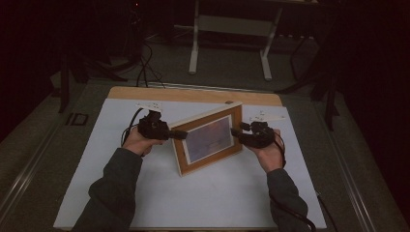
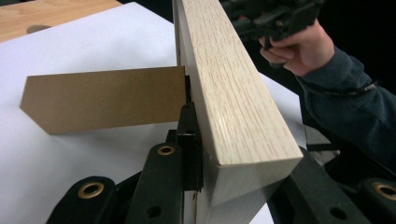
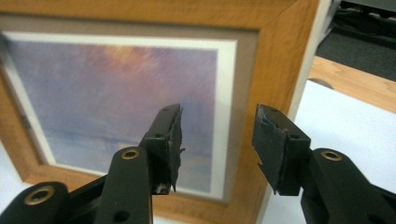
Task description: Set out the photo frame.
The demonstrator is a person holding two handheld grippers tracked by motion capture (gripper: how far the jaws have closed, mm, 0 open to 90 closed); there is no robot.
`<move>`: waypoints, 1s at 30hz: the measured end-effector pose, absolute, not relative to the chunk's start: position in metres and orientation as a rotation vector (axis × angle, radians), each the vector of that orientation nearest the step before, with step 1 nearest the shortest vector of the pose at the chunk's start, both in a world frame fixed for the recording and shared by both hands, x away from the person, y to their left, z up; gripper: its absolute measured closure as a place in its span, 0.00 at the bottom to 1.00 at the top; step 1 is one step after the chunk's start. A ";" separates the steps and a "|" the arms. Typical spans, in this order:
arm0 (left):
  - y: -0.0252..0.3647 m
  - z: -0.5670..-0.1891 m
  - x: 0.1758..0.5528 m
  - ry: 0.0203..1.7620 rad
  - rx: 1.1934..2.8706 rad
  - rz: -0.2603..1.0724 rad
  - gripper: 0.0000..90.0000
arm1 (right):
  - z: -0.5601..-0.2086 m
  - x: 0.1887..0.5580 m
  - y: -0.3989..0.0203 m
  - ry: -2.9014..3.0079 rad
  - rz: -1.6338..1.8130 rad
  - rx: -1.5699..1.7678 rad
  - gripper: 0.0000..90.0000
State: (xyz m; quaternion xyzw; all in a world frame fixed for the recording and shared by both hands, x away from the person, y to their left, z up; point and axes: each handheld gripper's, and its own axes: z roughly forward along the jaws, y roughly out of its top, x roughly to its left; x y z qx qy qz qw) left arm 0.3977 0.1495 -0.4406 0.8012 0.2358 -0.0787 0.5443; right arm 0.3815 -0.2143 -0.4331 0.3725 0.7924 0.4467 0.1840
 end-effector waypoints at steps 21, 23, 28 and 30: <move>0.150 -0.446 0.366 0.799 1.798 0.038 0.66 | -0.429 0.413 -0.229 2.265 1.290 1.046 0.43; 0.148 -0.447 0.361 0.816 1.805 0.077 0.66 | -0.429 0.417 -0.228 2.271 1.295 1.044 0.43; 0.145 -0.449 0.352 0.839 1.828 0.152 0.68 | -0.426 0.426 -0.227 2.292 1.333 1.027 0.39; 0.145 -0.448 0.351 0.840 1.826 0.161 0.68 | -0.427 0.431 -0.227 2.308 1.348 1.006 0.38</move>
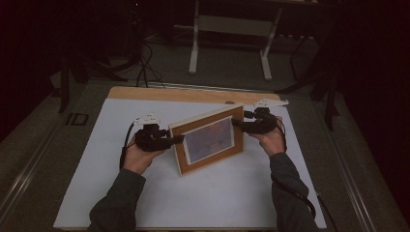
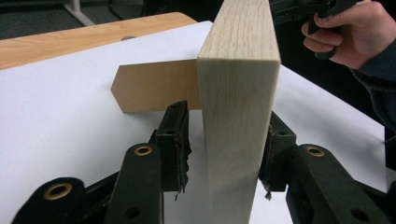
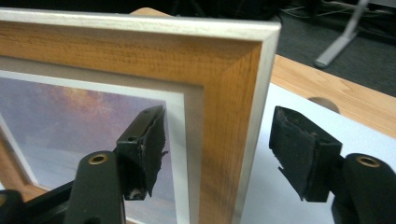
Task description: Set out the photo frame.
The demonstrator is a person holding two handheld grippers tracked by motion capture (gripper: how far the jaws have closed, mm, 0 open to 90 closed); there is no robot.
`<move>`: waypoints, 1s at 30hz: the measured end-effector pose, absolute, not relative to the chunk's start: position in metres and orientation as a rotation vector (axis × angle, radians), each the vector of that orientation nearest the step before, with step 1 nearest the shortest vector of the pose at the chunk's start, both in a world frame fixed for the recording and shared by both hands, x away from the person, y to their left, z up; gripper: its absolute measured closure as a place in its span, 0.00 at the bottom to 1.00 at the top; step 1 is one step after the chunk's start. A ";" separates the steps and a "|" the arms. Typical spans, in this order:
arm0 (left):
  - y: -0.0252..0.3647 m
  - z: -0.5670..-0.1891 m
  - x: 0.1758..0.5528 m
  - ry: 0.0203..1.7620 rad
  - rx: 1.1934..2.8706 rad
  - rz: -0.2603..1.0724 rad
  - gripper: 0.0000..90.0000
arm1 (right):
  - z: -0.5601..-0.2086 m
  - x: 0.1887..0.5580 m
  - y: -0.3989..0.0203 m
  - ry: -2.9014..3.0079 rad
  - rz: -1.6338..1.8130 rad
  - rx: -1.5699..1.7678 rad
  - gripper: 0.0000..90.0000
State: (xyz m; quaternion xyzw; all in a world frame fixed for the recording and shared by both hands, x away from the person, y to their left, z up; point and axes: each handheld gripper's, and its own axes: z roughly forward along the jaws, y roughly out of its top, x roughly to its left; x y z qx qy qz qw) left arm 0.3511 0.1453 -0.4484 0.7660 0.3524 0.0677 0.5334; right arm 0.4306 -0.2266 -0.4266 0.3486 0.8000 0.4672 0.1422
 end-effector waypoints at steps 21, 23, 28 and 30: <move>0.142 -0.446 0.351 0.848 1.817 0.191 0.78 | -0.430 0.450 -0.225 2.397 1.464 0.971 0.34; 0.141 -0.444 0.352 0.845 1.834 0.211 0.78 | -0.431 0.451 -0.225 2.400 1.476 0.970 0.36; 0.143 -0.444 0.354 0.837 1.846 0.238 0.77 | -0.429 0.452 -0.222 2.402 1.482 0.963 0.38; 0.146 -0.444 0.355 0.829 1.844 0.249 0.77 | -0.428 0.452 -0.219 2.398 1.478 0.971 0.38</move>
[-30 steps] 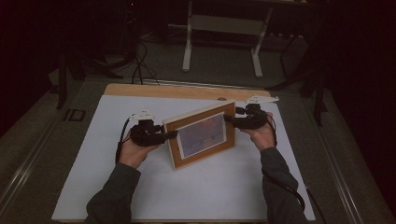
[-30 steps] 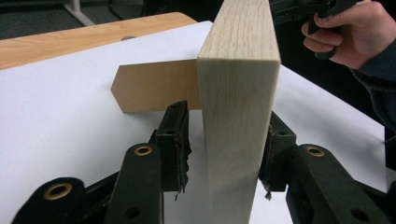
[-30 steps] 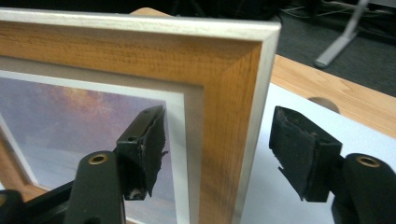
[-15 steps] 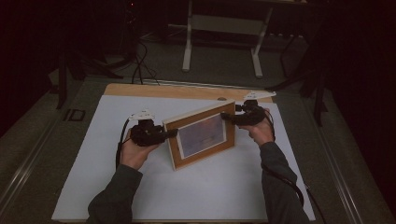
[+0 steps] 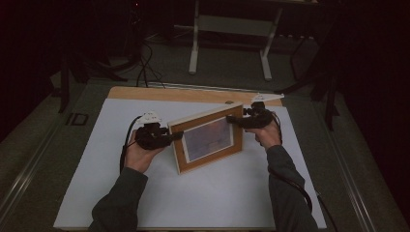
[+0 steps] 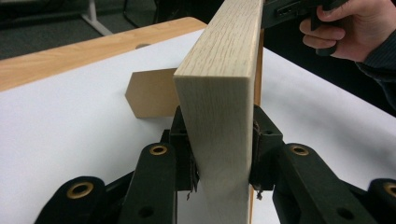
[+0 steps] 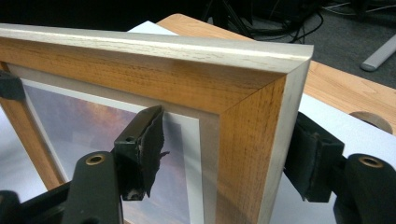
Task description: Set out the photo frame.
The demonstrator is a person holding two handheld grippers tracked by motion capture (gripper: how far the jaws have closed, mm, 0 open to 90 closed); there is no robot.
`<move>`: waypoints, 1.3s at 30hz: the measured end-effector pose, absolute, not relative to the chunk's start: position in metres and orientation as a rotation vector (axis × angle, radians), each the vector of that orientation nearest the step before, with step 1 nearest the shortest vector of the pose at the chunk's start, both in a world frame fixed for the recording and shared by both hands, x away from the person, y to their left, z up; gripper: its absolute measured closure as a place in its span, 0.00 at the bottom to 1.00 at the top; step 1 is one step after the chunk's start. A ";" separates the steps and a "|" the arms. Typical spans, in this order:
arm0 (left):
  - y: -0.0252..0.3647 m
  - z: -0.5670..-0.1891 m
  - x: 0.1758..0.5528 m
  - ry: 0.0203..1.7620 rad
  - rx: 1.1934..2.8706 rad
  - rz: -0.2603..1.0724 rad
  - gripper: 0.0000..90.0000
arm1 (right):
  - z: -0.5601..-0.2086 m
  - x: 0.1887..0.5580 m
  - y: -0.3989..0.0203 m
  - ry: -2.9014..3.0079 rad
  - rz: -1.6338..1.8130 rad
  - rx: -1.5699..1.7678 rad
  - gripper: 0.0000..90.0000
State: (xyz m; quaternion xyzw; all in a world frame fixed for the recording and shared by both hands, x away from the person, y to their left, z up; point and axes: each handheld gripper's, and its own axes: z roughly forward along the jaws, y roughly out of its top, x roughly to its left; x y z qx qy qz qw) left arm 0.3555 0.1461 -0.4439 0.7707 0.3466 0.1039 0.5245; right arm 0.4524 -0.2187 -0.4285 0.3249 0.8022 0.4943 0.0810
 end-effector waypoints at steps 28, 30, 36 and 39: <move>0.175 -0.445 0.374 0.832 1.797 0.259 0.78 | -0.424 0.460 -0.189 2.360 1.474 1.014 0.40; 0.174 -0.445 0.376 0.832 1.798 0.247 0.77 | -0.425 0.460 -0.192 2.360 1.491 1.026 0.42; 0.173 -0.447 0.382 0.831 1.796 0.209 0.75 | -0.426 0.456 -0.203 2.363 1.522 1.045 0.50; 0.168 -0.448 0.385 0.824 1.816 0.192 0.75 | -0.426 0.454 -0.206 2.369 1.516 1.047 0.52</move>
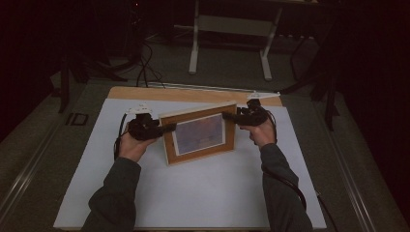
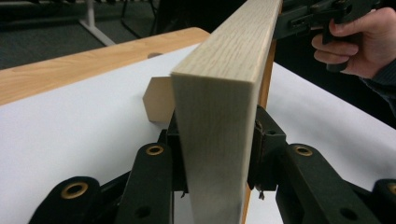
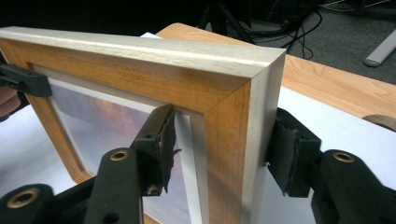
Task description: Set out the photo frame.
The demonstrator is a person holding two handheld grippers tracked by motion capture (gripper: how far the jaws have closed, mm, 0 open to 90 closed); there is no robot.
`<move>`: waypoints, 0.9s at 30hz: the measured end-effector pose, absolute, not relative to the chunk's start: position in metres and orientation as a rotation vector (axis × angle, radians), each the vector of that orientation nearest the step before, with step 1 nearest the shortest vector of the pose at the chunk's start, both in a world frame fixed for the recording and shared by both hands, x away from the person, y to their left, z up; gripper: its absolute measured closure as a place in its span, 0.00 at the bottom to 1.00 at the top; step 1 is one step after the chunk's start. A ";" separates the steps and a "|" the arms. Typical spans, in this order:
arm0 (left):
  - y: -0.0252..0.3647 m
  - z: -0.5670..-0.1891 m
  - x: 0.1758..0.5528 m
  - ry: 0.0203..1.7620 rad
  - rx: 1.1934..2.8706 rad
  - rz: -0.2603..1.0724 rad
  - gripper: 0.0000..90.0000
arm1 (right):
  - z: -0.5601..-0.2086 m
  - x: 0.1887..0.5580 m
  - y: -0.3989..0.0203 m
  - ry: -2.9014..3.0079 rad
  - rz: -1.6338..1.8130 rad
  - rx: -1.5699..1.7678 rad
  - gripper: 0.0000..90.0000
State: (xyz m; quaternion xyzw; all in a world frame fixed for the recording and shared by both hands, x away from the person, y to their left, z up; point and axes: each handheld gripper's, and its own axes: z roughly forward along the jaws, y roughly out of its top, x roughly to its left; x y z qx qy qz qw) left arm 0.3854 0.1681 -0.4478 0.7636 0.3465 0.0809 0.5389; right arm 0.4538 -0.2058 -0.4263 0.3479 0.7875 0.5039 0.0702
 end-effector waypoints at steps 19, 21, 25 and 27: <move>0.163 -0.452 0.393 0.821 1.802 0.138 0.72 | -0.429 0.439 -0.224 2.353 1.500 1.043 0.69; 0.163 -0.452 0.394 0.819 1.803 0.137 0.72 | -0.430 0.437 -0.226 2.346 1.499 1.043 0.70; 0.163 -0.452 0.395 0.817 1.806 0.131 0.72 | -0.429 0.435 -0.225 2.340 1.480 1.056 0.70; 0.163 -0.452 0.395 0.816 1.807 0.126 0.72 | -0.428 0.434 -0.225 2.338 1.471 1.062 0.70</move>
